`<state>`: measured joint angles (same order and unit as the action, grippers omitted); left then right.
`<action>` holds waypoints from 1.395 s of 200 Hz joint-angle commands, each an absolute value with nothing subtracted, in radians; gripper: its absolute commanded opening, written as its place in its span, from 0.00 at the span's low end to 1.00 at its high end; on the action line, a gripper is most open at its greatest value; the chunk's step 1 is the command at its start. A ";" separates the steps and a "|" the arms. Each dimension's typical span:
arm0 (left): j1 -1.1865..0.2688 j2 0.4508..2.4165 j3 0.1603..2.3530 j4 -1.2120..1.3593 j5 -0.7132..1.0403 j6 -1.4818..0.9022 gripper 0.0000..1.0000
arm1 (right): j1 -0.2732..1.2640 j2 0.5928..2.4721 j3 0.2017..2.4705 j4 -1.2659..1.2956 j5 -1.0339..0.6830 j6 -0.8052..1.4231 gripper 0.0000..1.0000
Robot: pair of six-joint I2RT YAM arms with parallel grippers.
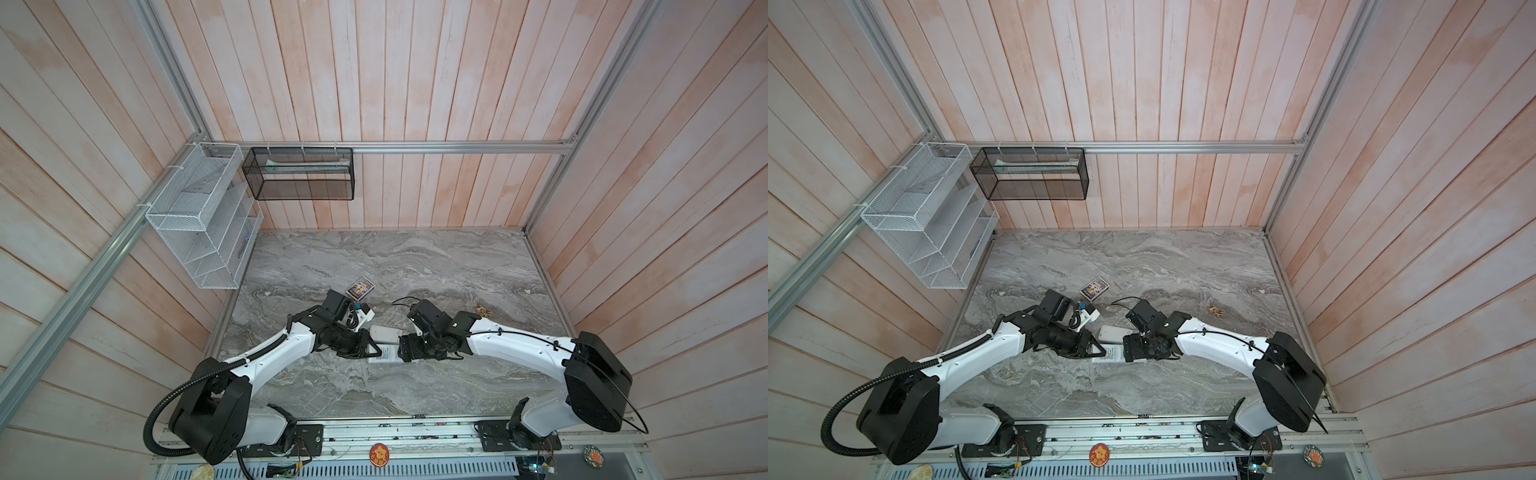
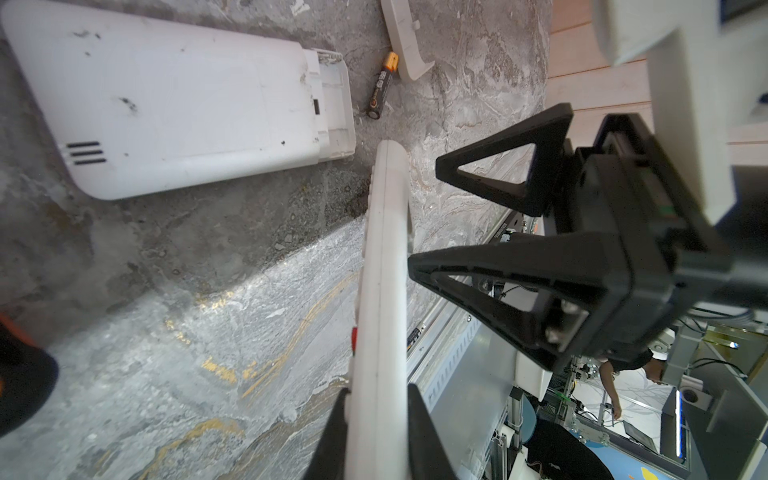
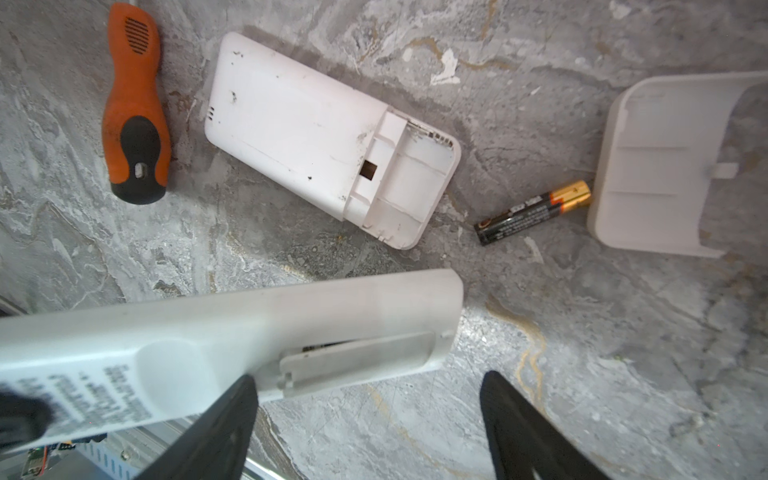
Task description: Unload the batteries from the remote control
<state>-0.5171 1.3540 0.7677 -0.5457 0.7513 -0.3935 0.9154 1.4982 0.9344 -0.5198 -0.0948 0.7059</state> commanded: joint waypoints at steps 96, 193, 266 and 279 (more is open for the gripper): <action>-0.520 1.385 0.747 -0.658 0.595 -0.391 0.00 | 0.903 1.512 0.923 -0.615 0.016 0.702 0.84; -0.522 1.392 0.748 -0.659 0.595 -0.391 0.00 | 0.878 1.375 0.958 -0.761 0.118 0.713 0.84; -0.523 1.394 0.749 -0.662 0.595 -0.393 0.00 | 0.849 1.308 1.022 -0.812 0.191 0.700 0.85; -0.523 1.393 0.749 -0.662 0.595 -0.393 0.00 | 0.847 1.299 1.029 -0.807 0.190 0.695 0.86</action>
